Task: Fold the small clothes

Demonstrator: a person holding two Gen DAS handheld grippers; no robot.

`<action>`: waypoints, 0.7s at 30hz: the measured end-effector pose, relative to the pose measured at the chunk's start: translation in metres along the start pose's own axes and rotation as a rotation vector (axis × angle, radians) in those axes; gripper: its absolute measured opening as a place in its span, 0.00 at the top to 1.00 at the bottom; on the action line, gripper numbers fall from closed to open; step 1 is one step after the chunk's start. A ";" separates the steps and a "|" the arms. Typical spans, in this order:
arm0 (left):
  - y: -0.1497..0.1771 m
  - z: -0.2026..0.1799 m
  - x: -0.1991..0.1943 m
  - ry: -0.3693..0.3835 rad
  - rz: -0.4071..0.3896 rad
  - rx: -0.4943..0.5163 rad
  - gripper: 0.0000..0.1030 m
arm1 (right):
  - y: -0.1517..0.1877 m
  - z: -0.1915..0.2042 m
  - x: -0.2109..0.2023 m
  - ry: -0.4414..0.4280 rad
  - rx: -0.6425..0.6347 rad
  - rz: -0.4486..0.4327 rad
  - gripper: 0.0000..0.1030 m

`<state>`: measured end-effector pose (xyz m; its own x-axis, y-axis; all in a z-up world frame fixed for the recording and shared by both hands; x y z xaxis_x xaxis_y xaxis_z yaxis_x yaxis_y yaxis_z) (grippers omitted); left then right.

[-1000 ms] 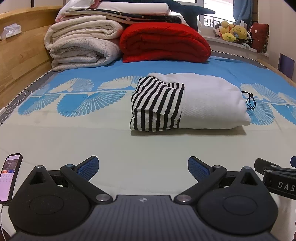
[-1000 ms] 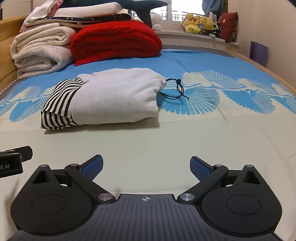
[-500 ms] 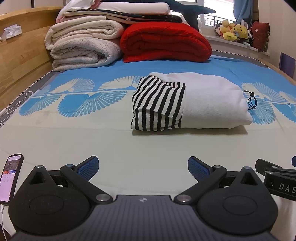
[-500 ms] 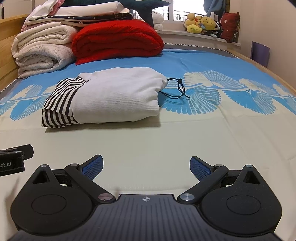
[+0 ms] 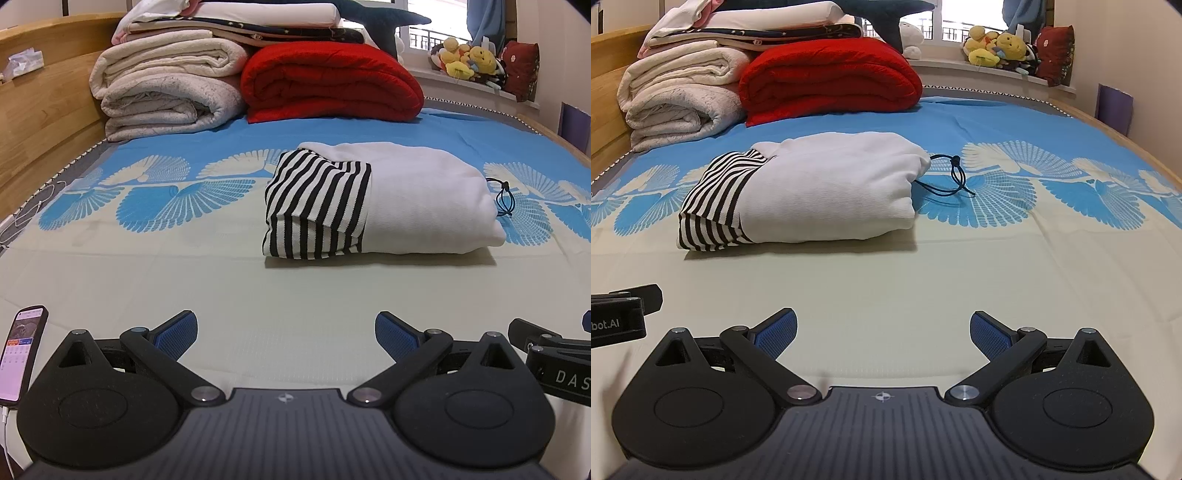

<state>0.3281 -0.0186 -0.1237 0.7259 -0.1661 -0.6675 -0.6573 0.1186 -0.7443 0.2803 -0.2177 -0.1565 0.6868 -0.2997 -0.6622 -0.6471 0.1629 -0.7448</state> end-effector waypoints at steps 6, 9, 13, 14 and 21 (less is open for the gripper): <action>0.001 -0.001 0.000 -0.001 -0.001 0.003 0.01 | 0.000 0.001 0.000 -0.005 -0.005 -0.001 0.03; 0.000 -0.001 0.000 -0.001 -0.001 0.002 0.00 | 0.000 0.001 0.000 -0.005 -0.004 0.000 0.03; 0.000 -0.002 0.000 -0.004 -0.002 0.004 0.01 | 0.001 0.002 -0.001 -0.006 -0.008 -0.003 0.03; 0.001 -0.001 0.001 -0.004 -0.002 0.004 0.01 | 0.001 0.002 -0.002 -0.006 -0.009 -0.004 0.03; 0.001 -0.002 0.000 -0.004 -0.003 0.004 0.01 | 0.001 0.004 -0.002 -0.013 -0.017 -0.005 0.03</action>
<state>0.3278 -0.0202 -0.1244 0.7286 -0.1627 -0.6654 -0.6544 0.1216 -0.7463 0.2792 -0.2130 -0.1563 0.6942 -0.2887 -0.6594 -0.6489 0.1454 -0.7469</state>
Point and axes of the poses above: each gripper's, at about its wrist camera, not at the fingertips, and x roughly the way its jaws point, z to its left, y to its underside, the point moved 8 cm from there along x, roughly the way its jaws point, and after that the axes turned 10 degrees about y, right-handed, at the moved point
